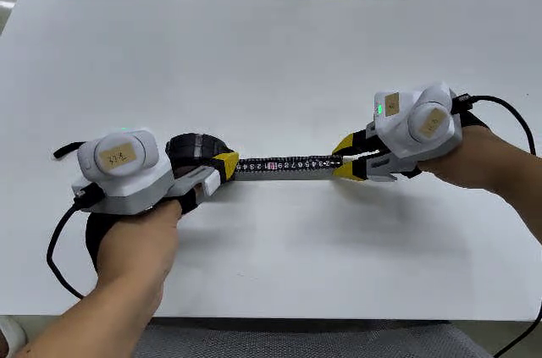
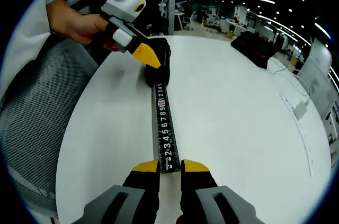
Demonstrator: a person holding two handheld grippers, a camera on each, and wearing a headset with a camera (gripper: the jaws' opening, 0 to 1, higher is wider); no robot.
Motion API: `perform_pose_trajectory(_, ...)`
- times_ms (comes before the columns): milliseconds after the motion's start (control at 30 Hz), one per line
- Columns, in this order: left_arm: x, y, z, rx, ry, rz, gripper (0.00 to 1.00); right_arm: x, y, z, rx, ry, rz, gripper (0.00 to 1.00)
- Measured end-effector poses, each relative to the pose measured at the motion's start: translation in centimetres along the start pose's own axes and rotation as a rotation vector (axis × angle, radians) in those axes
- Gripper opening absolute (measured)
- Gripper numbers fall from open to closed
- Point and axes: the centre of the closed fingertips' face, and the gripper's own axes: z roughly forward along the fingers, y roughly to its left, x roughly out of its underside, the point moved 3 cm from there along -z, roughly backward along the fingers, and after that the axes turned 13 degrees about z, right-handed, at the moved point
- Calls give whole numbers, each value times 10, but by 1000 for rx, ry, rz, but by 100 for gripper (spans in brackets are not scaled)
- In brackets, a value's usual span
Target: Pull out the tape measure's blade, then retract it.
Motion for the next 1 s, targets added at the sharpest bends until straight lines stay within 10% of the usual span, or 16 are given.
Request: perform_pose_trajectory(1000, 0, 0, 0, 10, 1, -5, 57, -30, 9, 27, -37, -29, -15, 11)
